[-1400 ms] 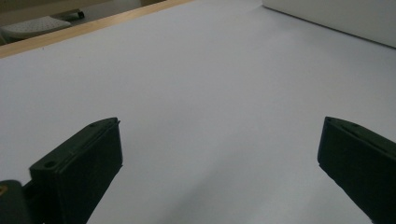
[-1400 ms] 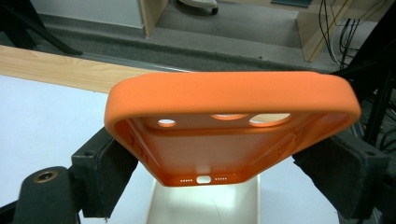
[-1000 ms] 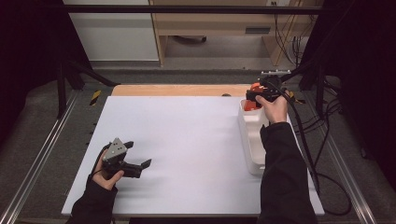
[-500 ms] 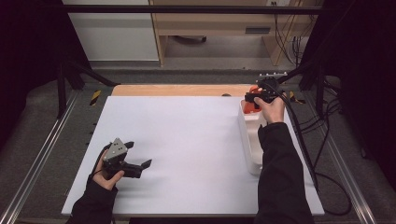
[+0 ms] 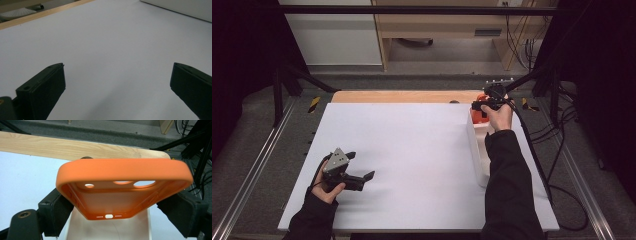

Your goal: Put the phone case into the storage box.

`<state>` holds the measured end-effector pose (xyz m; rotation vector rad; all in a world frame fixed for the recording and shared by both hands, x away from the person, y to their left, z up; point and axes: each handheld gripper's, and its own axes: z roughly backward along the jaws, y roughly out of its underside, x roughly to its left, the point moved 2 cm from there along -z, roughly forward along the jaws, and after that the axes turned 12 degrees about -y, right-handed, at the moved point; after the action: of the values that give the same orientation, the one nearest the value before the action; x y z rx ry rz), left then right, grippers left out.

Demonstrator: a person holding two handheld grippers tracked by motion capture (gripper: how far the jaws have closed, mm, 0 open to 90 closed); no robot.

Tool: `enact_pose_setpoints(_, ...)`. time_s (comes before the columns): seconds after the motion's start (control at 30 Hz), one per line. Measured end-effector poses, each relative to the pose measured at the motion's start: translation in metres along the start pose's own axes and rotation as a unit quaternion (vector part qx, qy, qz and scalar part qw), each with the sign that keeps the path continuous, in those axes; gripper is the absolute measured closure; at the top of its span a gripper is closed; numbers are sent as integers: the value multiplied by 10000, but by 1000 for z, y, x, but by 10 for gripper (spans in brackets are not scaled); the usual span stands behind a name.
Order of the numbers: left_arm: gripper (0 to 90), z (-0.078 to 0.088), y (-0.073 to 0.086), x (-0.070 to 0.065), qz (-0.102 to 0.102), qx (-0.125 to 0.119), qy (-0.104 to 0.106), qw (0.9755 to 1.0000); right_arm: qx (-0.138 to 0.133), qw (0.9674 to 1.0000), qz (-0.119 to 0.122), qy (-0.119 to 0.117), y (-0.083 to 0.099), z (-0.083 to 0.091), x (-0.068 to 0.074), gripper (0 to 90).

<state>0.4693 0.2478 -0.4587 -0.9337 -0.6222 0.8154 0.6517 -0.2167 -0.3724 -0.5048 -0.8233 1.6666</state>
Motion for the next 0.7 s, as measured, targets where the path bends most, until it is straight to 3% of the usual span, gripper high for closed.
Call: enact_pose_setpoints(0.7,0,-1,1,0,-9,17,-2,10000,245,9996,5,107,3,-21,-1,151)
